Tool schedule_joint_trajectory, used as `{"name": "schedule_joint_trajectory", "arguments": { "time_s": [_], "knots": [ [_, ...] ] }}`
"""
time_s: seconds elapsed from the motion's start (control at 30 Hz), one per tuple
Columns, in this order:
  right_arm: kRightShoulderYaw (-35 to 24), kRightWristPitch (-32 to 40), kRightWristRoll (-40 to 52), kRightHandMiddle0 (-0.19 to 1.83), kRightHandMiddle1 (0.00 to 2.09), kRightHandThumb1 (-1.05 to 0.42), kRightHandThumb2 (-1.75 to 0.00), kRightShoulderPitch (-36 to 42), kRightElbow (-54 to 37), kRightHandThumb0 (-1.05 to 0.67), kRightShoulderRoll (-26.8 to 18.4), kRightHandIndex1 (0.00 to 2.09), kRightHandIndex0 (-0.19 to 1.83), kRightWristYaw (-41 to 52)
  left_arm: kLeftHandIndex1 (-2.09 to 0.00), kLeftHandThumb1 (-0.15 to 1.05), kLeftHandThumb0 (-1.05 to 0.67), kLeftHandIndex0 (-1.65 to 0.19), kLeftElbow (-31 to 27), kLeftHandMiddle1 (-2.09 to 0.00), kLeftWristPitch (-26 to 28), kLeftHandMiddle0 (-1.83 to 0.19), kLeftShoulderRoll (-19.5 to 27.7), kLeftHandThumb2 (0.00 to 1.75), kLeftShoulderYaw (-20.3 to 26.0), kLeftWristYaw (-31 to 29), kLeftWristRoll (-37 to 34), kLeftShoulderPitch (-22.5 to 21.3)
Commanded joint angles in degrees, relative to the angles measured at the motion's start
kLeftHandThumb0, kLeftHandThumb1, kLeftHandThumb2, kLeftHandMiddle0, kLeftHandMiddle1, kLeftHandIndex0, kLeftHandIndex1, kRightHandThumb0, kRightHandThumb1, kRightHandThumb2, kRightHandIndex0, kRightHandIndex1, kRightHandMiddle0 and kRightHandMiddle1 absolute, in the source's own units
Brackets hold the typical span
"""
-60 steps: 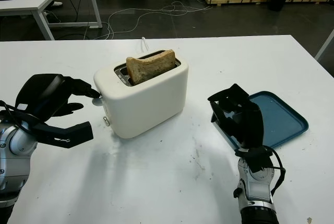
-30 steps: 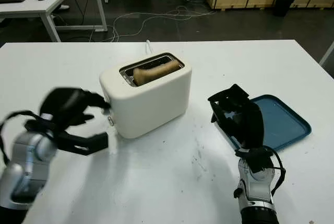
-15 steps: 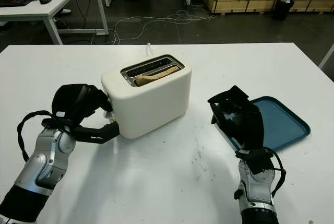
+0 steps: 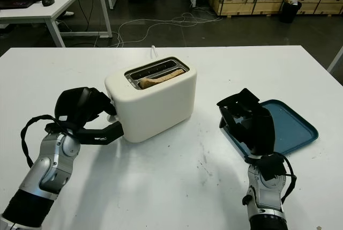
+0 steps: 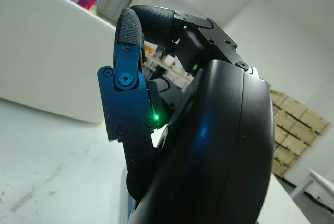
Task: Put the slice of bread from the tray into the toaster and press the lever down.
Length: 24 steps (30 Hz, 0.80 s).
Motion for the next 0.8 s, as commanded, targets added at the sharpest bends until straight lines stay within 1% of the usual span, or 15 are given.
{"name": "schedule_joint_trajectory", "arguments": {
  "time_s": [0.0,0.07,0.13,0.17,0.2,0.23,0.33,0.4,0.43,0.5,0.53,0.57,0.6,0.67,0.77],
  "knots": [
    [-0.4,0.8,1.4,0.63,1.75,-0.92,-0.31,-0.2,-1.0,-0.36,-1.0,1.75,0.96,0.9,-0.01,0.92,0.17,-0.97,16.4,-0.75,1.7,-0.70,-8.7,0.22,-10.7,-8.1,-3.8,7.7],
    [-0.5,1.4,0.9,0.63,1.75,-0.92,-0.31,-0.2,-1.4,-0.36,-1.3,1.75,0.96,0.7,-0.01,0.92,0.16,-0.97,17.8,-0.74,2.4,-0.77,-10.0,0.21,-11.3,-7.9,-3.8,7.3],
    [-0.5,1.7,0.0,0.63,1.75,-0.92,-0.30,-0.2,-1.6,-0.37,-1.3,1.75,0.96,0.0,-0.01,0.92,0.18,-0.98,18.6,-0.99,2.4,-0.73,-10.6,0.24,-11.4,-7.7,-4.1,6.9],
    [-0.5,1.6,-0.2,0.63,1.75,-0.92,-0.30,-0.3,-1.5,-0.36,-1.2,1.75,0.96,-0.1,-0.01,0.92,0.17,-0.97,19.0,-1.03,2.6,-0.69,-10.7,0.24,-11.5,-8.1,-4.2,6.6],
    [-0.4,1.4,-0.3,0.63,1.75,-0.92,-0.30,-0.5,-1.3,-0.36,-1.1,1.75,0.96,-0.1,-0.01,0.92,0.17,-0.97,19.3,-1.05,2.6,-0.66,-10.4,0.25,-11.9,-8.4,-3.7,6.2],
    [-0.4,1.2,-0.2,0.63,1.75,-0.92,-0.30,-0.7,-0.9,-0.36,-1.0,1.75,0.97,0.0,-0.01,0.92,0.16,-0.98,19.3,-1.02,2.5,-0.64,-10.0,0.23,-12.1,-8.6,-3.4,6.0],
    [-0.1,1.3,0.9,0.63,1.75,-0.92,-0.30,-1.1,-0.5,-0.36,-0.8,1.75,0.97,0.9,-0.01,0.92,0.16,-0.98,17.7,-0.97,3.0,-0.66,-9.0,0.17,-12.7,-10.0,-2.6,5.5],
    [-0.1,1.1,0.8,0.63,1.75,-0.92,-0.30,-1.4,-0.2,-0.37,-0.7,1.75,0.96,0.9,-0.01,0.92,0.17,-0.99,14.5,-1.00,2.8,-0.69,-7.6,0.17,-12.3,-10.8,-2.7,5.5],
    [-0.1,0.9,0.6,0.63,1.75,-0.92,-0.30,-1.6,-0.1,-0.37,-0.7,1.75,0.96,0.8,-0.01,0.92,0.17,-0.99,12.4,-1.00,2.3,-0.68,-6.9,0.18,-11.9,-10.7,-2.9,5.7],
    [-0.1,1.0,0.5,0.63,1.75,-0.92,-0.30,-1.7,0.0,-0.37,-0.6,1.75,0.95,0.6,-0.02,0.92,0.18,-1.01,7.5,-1.03,2.1,-0.73,-5.6,0.17,-10.7,-10.7,-3.5,6.1],
    [-0.1,1.0,0.5,0.63,1.75,-0.92,-0.30,-1.8,0.0,-0.37,-0.6,1.75,0.95,0.6,-0.02,0.92,0.17,-1.01,4.0,-1.15,2.2,-0.75,-4.9,0.19,-9.7,-11.1,-4.1,6.2],
    [-0.1,1.1,0.6,0.63,1.75,-0.92,-0.30,-1.8,0.0,-0.37,-0.5,1.75,0.95,0.5,-0.01,0.92,0.16,-1.01,0.6,-1.37,2.1,-0.80,-4.3,0.21,-8.8,-11.3,-4.7,6.4],
    [0.0,1.4,0.8,0.63,1.75,-0.92,-0.29,-1.9,0.0,-0.37,-0.5,1.75,0.95,0.7,-0.01,0.92,0.15,-1.01,-2.7,-1.50,1.9,-0.83,-3.6,0.21,-7.9,-11.1,-5.0,6.6],
    [0.2,2.2,1.2,0.63,1.75,-0.92,-0.29,-2.0,-0.2,-0.37,-0.6,1.75,0.94,1.1,-0.01,0.92,0.14,-1.02,-8.5,-1.61,2.2,-0.85,-2.2,0.21,-6.4,-11.9,-5.5,6.5],
    [0.2,3.9,-1.0,0.63,1.75,-0.92,-0.29,-1.9,-1.1,-0.40,-1.5,1.75,0.94,0.0,-0.01,0.92,0.12,-1.02,-15.8,-1.62,4.2,-0.83,-0.9,0.24,-4.4,-13.6,-5.2,6.4]
  ]
}}
